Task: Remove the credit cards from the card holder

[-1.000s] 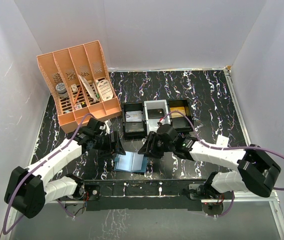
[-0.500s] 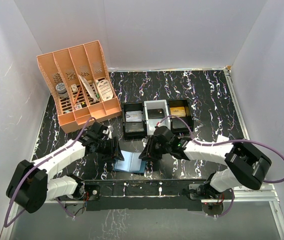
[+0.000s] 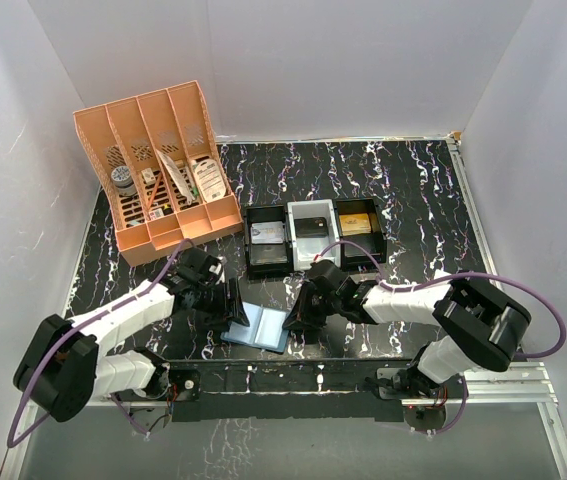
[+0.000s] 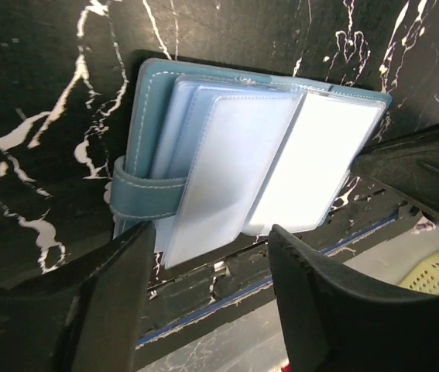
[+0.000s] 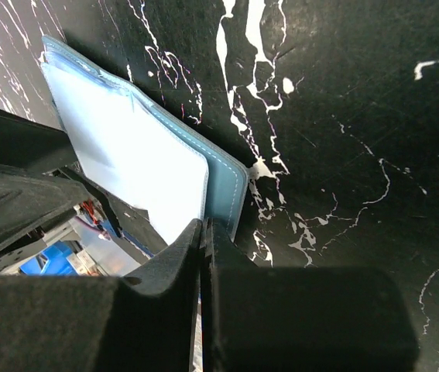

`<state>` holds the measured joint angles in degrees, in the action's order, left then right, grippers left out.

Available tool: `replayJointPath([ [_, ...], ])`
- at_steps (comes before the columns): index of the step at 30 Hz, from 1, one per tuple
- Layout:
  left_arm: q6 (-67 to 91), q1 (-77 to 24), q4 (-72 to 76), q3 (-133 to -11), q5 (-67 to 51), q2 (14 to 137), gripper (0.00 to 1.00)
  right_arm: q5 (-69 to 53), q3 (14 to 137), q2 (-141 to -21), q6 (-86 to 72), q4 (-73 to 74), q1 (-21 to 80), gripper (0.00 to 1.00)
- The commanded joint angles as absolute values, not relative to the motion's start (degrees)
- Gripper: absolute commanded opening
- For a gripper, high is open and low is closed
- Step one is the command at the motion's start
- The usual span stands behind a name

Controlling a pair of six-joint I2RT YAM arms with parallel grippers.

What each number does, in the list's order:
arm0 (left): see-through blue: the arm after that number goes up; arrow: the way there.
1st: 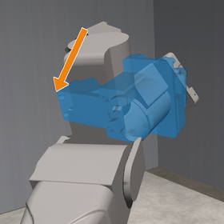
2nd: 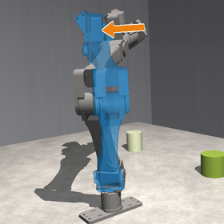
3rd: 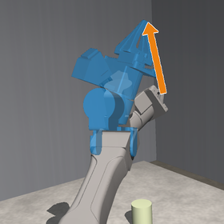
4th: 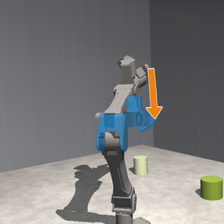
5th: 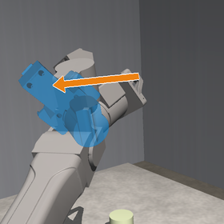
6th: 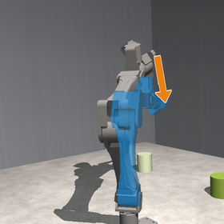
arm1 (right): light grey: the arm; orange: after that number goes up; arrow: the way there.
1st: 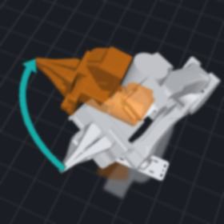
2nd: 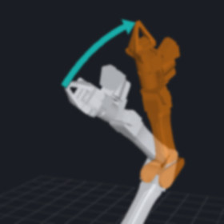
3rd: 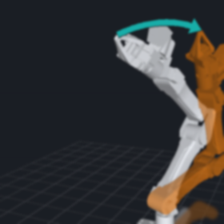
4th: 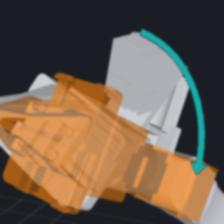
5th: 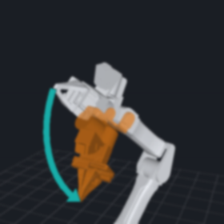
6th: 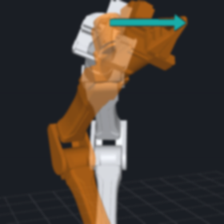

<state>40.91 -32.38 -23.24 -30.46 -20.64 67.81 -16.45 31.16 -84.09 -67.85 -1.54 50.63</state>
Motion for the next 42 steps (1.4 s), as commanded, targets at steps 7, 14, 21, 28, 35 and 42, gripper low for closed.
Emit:
replayJointPath([
  [7,40.9,-32.8,-29.5,-34.3,-12.8,65.7,0.59,-14.7,32.9,-83.4,-67.0,-1.8,51.0,0.00],
  [14,41.9,-33.0,-21.9,-29.9,-18.7,68.2,0.44,-15.3,33.4,-84.1,-66.7,-2.5,51.0,0.00],
  [21,41.7,-33.6,-23.1,-29.5,-16.1,70.5,0.44,-16.1,33.6,-84.9,-66.4,-3.3,51.0,0.00],
  [28,41.5,-34.0,-28.5,-33.1,-9.5,66.3,0.56,-14.9,33.8,-84.3,-66.3,-1.9,51.0,0.00],
  [35,41.4,-34.0,-26.2,-32.0,-10.9,67.7,0.54,-15.1,34.4,-84.6,-65.7,-1.7,50.9,0.00],
  [42,41.4,-34.2,-20.9,-30.2,-17.4,68.3,0.34,-15.6,34.3,-84.9,-65.7,-2.7,50.9,0.00],
])
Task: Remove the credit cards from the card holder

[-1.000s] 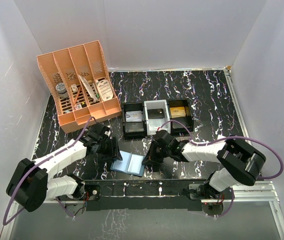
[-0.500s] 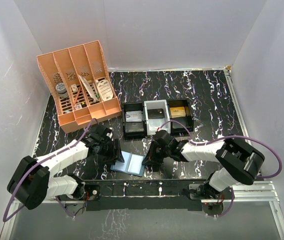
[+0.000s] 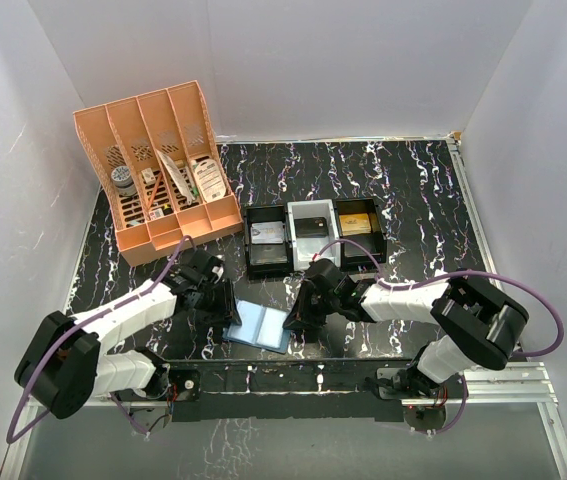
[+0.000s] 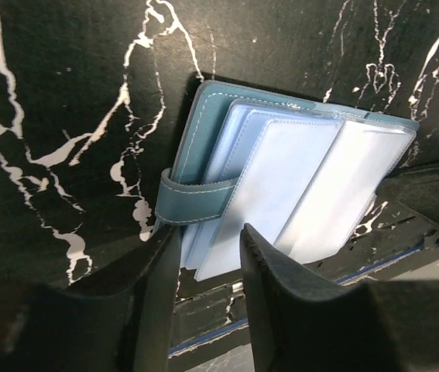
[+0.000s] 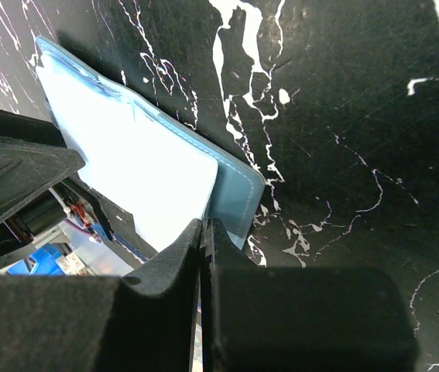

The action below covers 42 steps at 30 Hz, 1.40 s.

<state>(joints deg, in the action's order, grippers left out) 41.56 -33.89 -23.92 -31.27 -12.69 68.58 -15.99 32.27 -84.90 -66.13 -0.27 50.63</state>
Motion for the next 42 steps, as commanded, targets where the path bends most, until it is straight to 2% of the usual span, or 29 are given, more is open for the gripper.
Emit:
replayJointPath([
  [1,41.6,-34.2,-20.0,-29.8,-18.6,68.4,0.32,-15.8,34.3,-85.0,-65.7,-3.2,50.9,0.00],
  [6,43.2,-34.5,-14.1,-27.6,-25.1,69.4,0.21,-18.6,33.8,-87.0,-66.8,-8.8,50.6,0.00],
  [11,45.3,-34.8,-10.8,-26.5,-27.7,69.1,0.19,-20.4,33.2,-88.5,-67.8,-11.9,49.5,0.00],
  [19,49.0,-34.9,-8.0,-25.6,-26.9,66.4,0.14,-13.6,36.2,-82.9,-62.9,1.5,48.4,0.01],
  [21,49.9,-34.9,-7.0,-25.4,-26.8,65.9,0.10,-11.2,38.1,-81.4,-61.0,6.3,48.4,0.06],
  [25,50.3,-34.9,-7.1,-26.1,-26.0,65.8,0.00,-7.4,40.6,-77.8,-58.7,13.2,48.4,0.26],
  [28,50.3,-35.0,-8.1,-26.7,-24.6,65.7,0.00,-5.3,41.0,-75.3,-58.4,16.3,48.4,0.37],
  [33,49.0,-35.1,-8.9,-27.5,-24.6,66.3,0.00,-2.6,40.1,-71.8,-59.8,19.9,48.3,0.44],
  [37,48.5,-35.2,-8.8,-27.8,-24.9,67.6,0.00,-4.6,36.4,-71.3,-61.6,16.3,48.3,0.45],
  [42,47.7,-35.7,-8.7,-28.4,-25.6,68.3,0.07,-8.4,33.0,-74.3,-64.4,8.7,48.2,0.38],
])
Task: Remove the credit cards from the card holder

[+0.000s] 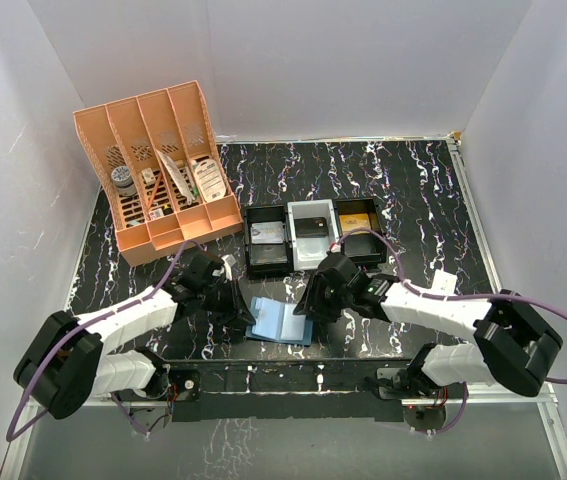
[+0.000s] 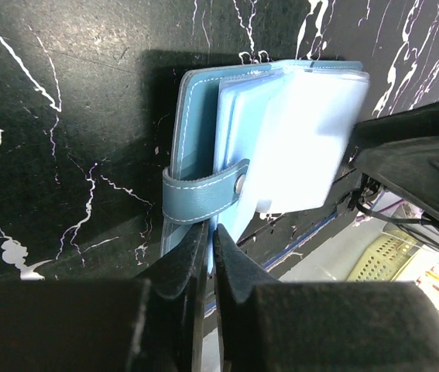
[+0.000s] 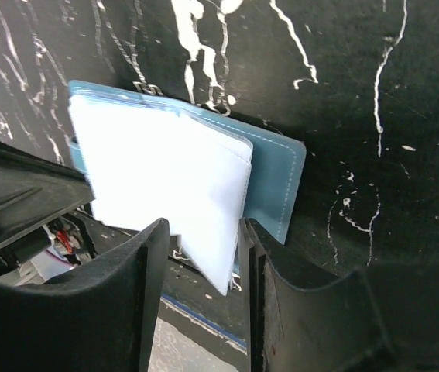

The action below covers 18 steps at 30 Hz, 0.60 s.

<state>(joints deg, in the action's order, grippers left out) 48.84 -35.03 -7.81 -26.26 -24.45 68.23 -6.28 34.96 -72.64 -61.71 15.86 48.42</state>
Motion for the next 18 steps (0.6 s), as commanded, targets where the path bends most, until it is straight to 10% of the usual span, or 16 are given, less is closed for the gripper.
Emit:
replayJointPath([
  [1,47.6,-35.7,-8.7,-28.4,-25.7,68.2,0.10,-8.8,33.0,-75.2,-64.4,8.1,48.2,0.38],
  [13,48.4,-36.2,-4.7,-28.3,-28.9,67.3,0.47,-12.4,32.7,-79.8,-64.3,2.5,48.2,0.19],
  [18,48.0,-36.9,-1.4,-28.9,-32.1,69.7,0.32,-13.5,32.2,-80.3,-64.7,0.3,48.2,0.09],
])
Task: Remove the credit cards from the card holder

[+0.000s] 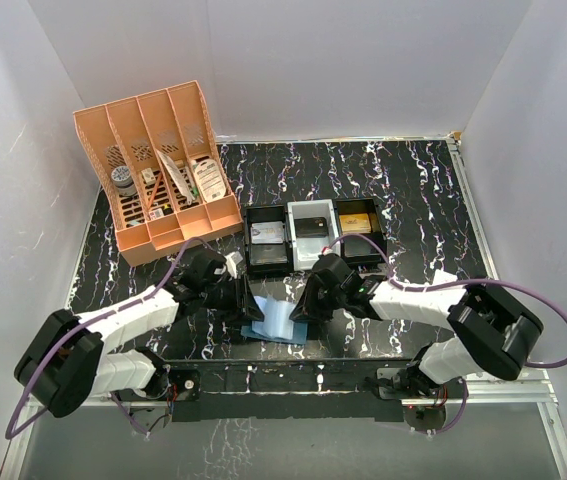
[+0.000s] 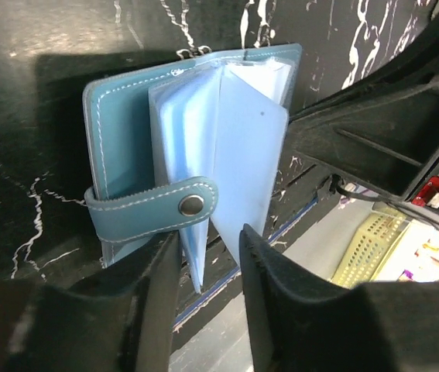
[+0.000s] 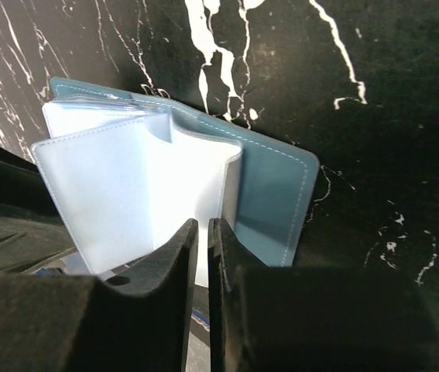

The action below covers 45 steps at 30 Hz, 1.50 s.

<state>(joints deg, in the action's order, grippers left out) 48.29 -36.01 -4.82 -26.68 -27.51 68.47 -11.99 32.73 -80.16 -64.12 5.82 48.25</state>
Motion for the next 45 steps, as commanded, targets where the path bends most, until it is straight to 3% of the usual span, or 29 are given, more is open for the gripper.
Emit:
replayJointPath([
  [1,47.9,-37.2,-1.3,-29.1,-32.1,70.4,0.27,-13.7,32.0,-80.4,-64.8,-0.1,48.2,0.09],
  [6,48.2,-38.2,0.5,-29.1,-31.9,72.1,0.09,-14.2,32.3,-81.1,-64.6,-0.7,48.2,0.08],
  [13,47.4,-38.7,-3.1,-30.2,-28.3,71.0,0.04,-11.6,33.8,-80.2,-63.4,2.7,48.2,0.08],
  [18,45.2,-38.7,-15.0,-34.1,-18.6,66.5,0.44,-3.4,39.8,-74.9,-56.7,13.2,46.6,0.18],
  [20,44.9,-38.7,-20.6,-36.1,-10.3,63.0,0.65,1.4,43.1,-71.8,-53.5,18.9,44.0,0.31],
  [23,43.2,-38.6,-26.8,-40.1,-1.3,58.0,0.85,8.2,47.8,-65.9,-45.4,23.8,39.9,0.44],
  [25,41.1,-38.5,-30.5,-43.3,4.6,56.5,0.96,14.3,50.2,-61.8,-39.6,24.6,38.1,0.63],
  [27,38.6,-38.3,-34.4,-47.0,11.4,56.0,0.99,20.5,52.2,-57.9,-32.7,23.3,36.9,0.82],
  [30,33.9,-37.2,-38.3,-52.7,21.1,56.4,0.99,26.4,54.1,-54.4,-20.0,17.6,35.3,0.97],
  [32,30.2,-34.4,-38.6,-55.4,24.0,56.8,0.99,30.2,56.2,-54.5,-13.8,15.9,34.0,0.98],
  [35,24.7,-23.6,-36.9,-58.5,19.0,56.8,0.99,33.3,59.8,-57.4,-9.0,16.4,30.2,0.98],
  [39,20.7,-10.7,-36.8,-62.8,11.9,56.9,0.99,25.4,65.2,-60.8,-10.0,20.6,21.4,0.98],
  [45,23.9,-9.9,-43.6,-72.1,17.7,58.0,0.99,20.4,71.3,-56.6,-9.3,22.4,20.6,0.98],
])
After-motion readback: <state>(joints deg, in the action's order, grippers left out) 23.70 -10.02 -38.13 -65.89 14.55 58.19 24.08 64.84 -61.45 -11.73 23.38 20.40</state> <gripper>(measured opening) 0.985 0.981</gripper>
